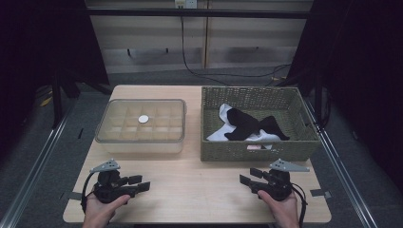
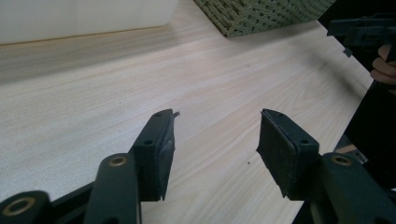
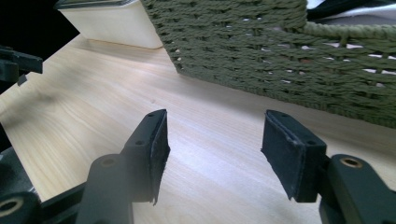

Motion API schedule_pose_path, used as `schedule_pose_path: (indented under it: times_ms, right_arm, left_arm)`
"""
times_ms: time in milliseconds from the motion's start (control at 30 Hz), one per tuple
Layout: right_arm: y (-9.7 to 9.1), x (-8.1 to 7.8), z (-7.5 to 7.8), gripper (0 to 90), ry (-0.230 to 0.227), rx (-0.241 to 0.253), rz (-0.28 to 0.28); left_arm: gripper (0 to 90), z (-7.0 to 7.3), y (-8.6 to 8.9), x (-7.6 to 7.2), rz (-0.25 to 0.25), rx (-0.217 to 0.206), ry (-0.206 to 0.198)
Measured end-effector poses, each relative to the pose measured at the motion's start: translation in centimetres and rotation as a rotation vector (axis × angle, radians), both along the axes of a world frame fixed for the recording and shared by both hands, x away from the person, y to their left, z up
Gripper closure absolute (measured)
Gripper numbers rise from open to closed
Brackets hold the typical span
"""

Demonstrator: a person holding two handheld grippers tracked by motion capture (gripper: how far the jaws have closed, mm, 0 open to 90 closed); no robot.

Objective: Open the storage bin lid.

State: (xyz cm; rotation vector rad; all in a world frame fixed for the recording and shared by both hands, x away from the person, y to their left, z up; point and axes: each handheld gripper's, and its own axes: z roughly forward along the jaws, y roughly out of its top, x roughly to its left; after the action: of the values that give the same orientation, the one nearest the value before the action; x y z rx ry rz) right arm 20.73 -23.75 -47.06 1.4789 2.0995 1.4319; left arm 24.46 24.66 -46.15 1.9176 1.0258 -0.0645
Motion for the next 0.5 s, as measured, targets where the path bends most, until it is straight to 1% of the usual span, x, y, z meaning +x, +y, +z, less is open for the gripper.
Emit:
schedule_pose_path:
  times_ms: [67,100,133,200,233,267,300,367,400,500]
  right_arm:
    - [0.2,-0.1,0.1,41.3,0.002,-0.003,0.005]
    - [0.2,-0.1,0.2,41.9,-0.001,-0.004,0.008]
    - [0.3,-0.1,0.2,42.6,-0.004,0.005,0.011]
    - [0.5,0.0,0.5,42.9,-0.008,0.006,0.015]
    - [0.6,0.0,0.6,43.4,-0.009,0.005,0.017]
    - [0.8,0.0,0.8,43.4,-0.008,0.006,0.03]
    - [1.0,0.0,0.9,43.2,-0.011,-0.004,0.035]
    - [1.3,0.0,1.2,43.3,-0.009,0.004,0.044]
    - [1.5,0.0,1.3,43.3,-0.008,0.002,0.051]
    - [1.9,0.1,1.9,43.1,0.0,-0.003,0.072]
  left_arm:
    - [47.2,0.1,-0.1,-0.1,0.001,-0.003,0.001]
    - [49.0,0.1,-0.1,-0.2,0.0,-0.002,0.0]
    - [49.6,0.2,-0.2,-0.2,-0.002,0.004,-0.004]
    - [48.0,0.2,-0.3,-0.2,-0.013,-0.008,0.0]
    - [46.0,0.2,-0.4,-0.1,-0.016,-0.003,0.003]
    - [44.8,0.2,-0.5,-0.1,-0.018,0.002,0.011]
    - [44.6,0.2,-0.5,-0.1,-0.022,0.003,0.008]
    - [44.6,0.4,-0.6,-0.2,-0.028,-0.003,0.014]
    - [44.6,0.5,-0.6,-0.2,-0.027,-0.01,0.014]
    - [44.5,1.1,-0.6,0.0,-0.024,0.003,-0.001]
